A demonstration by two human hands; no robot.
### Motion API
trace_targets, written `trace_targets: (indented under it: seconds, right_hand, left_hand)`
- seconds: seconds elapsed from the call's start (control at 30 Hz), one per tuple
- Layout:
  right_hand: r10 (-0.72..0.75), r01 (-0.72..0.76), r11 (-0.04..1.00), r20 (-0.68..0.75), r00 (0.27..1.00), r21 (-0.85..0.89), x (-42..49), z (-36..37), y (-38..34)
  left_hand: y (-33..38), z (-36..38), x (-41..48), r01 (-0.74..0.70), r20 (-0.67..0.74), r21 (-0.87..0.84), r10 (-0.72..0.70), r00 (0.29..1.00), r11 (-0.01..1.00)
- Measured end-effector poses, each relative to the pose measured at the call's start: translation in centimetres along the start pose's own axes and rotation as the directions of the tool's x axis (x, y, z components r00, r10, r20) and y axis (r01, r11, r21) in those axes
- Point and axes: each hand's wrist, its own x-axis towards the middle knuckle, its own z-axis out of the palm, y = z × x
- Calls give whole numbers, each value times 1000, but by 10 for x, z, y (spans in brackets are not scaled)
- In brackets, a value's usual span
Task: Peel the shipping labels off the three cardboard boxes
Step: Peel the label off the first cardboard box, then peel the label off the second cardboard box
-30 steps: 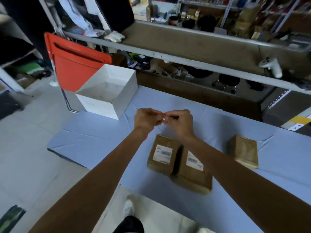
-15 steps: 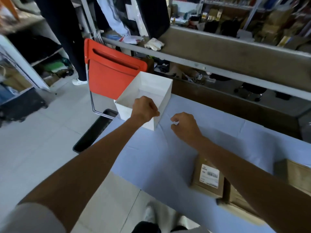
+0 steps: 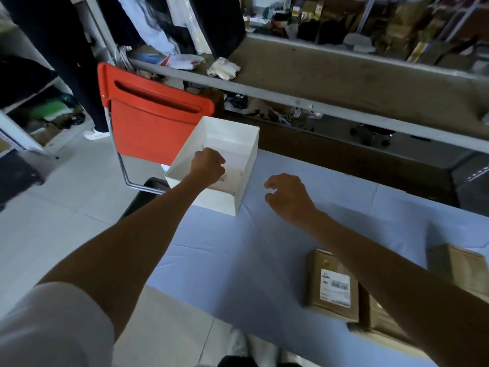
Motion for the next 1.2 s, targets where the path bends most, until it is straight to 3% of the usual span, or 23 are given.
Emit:
trace_targets:
  seconds: [0.37,0.67,1.0,1.2]
  right_hand:
    - [33,-31,996,18,999,-80,-5,-9,11]
    - [60,-59,986,6,998,-159,-37,-26,27]
    - [98,-110,972,-67,993,-209,-132,-79,123]
    - [100,-108,966,-46,994,-234,-196,-109,192]
  left_hand:
    - [14,13,-15,-22,43,-10,22,999,1000]
    - [51,46,-63,-158,105,43,153,983,986]
    - [127,126,-166,-239,137,137,221,966,961]
    - [174,178,-237,-204,217,144,170,961,968]
